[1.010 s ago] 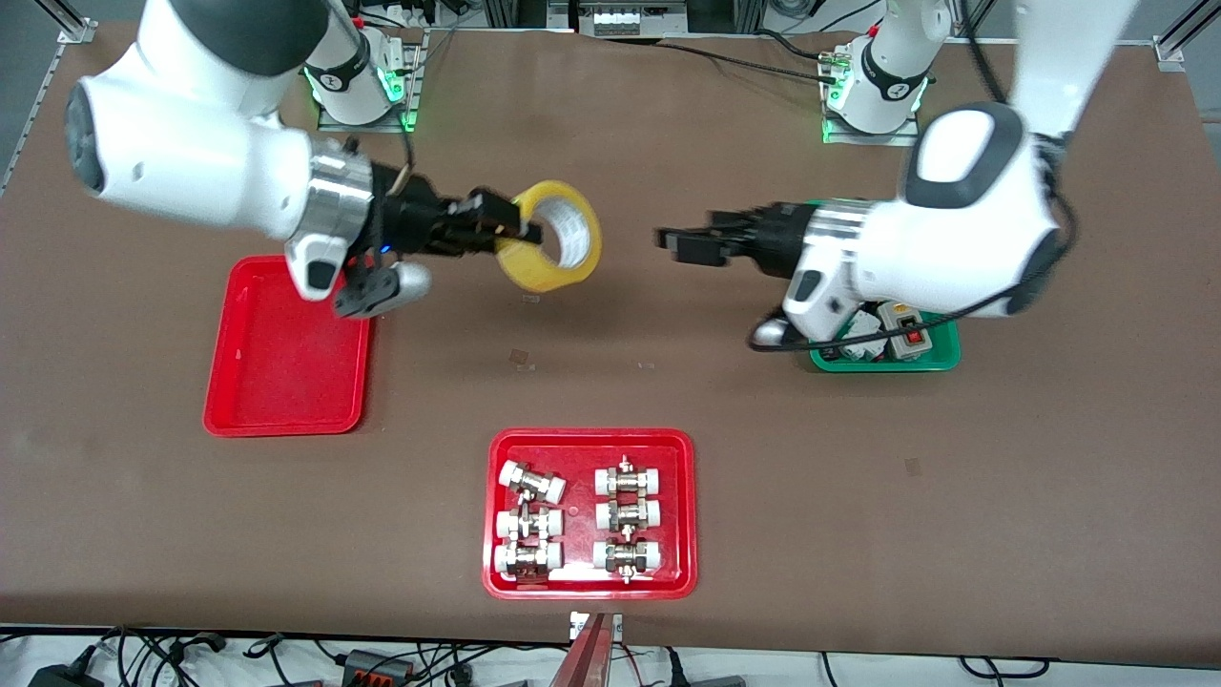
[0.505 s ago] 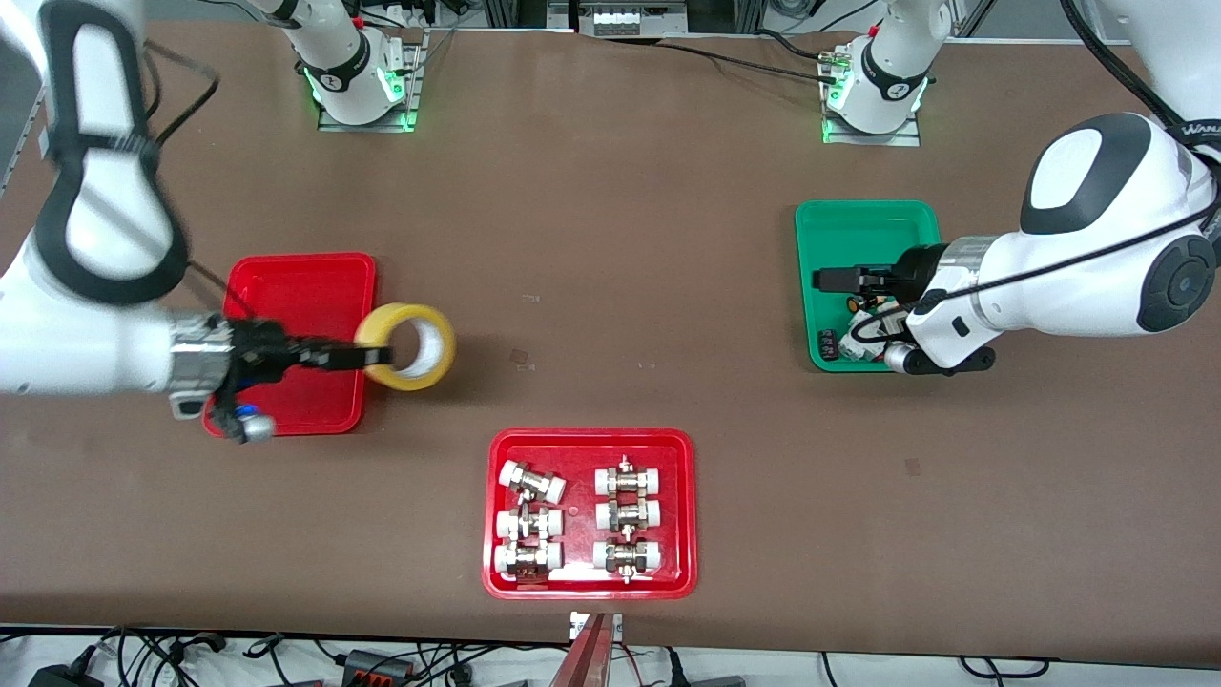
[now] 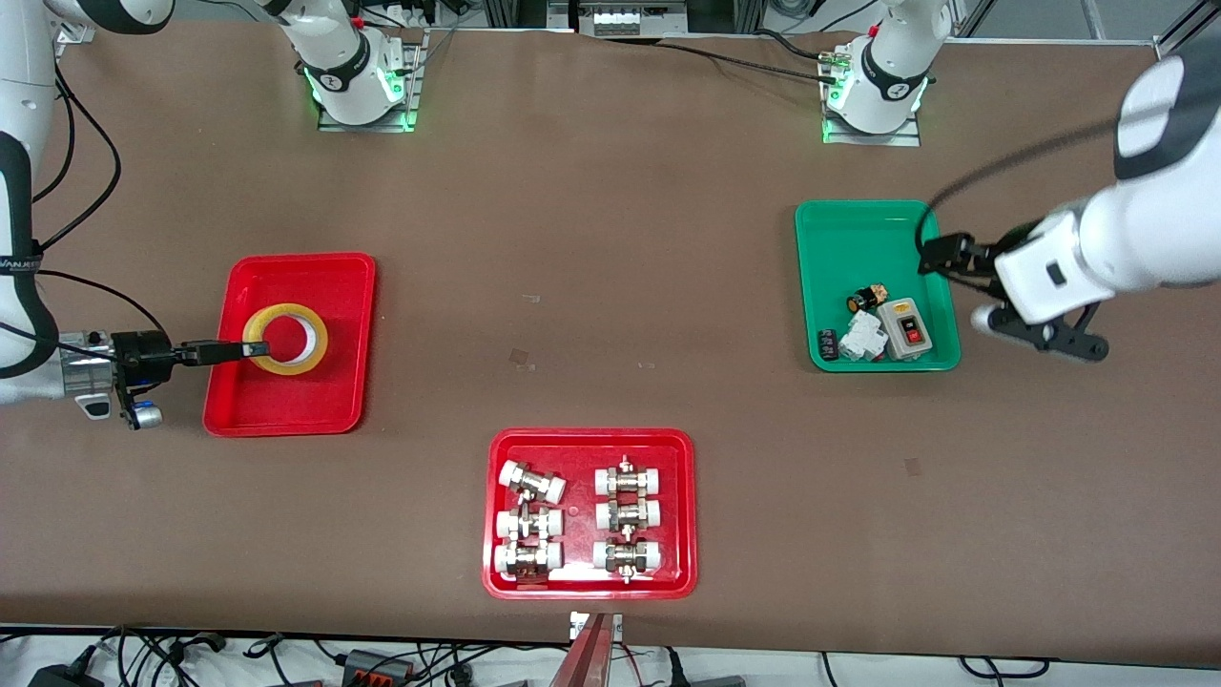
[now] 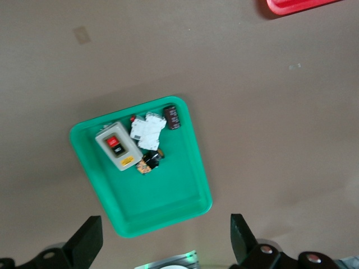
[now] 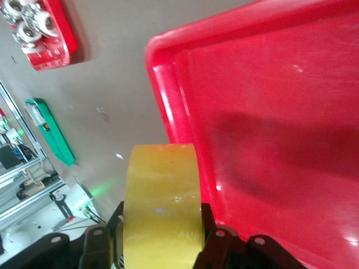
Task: Left arm passes tape to right arm into tray
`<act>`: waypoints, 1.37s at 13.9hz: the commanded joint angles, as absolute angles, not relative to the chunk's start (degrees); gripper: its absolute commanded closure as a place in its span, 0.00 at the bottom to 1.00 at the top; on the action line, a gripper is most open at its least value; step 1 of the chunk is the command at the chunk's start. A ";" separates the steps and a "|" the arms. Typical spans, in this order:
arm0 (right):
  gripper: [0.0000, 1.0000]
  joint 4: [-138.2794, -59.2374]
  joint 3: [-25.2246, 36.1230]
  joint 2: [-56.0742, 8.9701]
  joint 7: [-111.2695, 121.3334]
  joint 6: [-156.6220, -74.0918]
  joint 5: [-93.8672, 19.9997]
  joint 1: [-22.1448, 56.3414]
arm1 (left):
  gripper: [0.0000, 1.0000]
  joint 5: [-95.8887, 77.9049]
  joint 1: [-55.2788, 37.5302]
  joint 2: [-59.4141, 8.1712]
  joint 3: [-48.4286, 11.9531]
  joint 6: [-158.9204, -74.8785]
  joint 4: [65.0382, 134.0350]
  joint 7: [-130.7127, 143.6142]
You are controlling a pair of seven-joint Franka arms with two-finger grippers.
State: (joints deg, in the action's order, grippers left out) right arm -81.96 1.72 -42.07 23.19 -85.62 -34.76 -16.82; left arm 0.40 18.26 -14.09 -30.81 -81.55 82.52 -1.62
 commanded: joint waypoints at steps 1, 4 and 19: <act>0.68 -84.62 0.44 -41.57 24.17 -86.39 -33.22 -16.35 | 0.00 1.67 8.12 -2.75 -20.34 -82.70 91.03 -3.69; 0.68 -88.23 0.44 -41.57 27.76 -89.64 -33.22 -16.79 | 0.00 1.32 1.60 6.56 -13.90 -87.78 102.18 -3.34; 0.00 -91.32 0.53 -41.57 30.67 -95.53 -25.42 -17.58 | 0.00 1.32 7.21 1.84 -12.57 -90.17 91.85 -5.19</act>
State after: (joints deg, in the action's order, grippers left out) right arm -90.44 0.98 -42.61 29.76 -93.65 -28.58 -17.54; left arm 0.50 6.04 2.34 -10.77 -90.98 93.48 -4.75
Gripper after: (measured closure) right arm 0.282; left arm 0.000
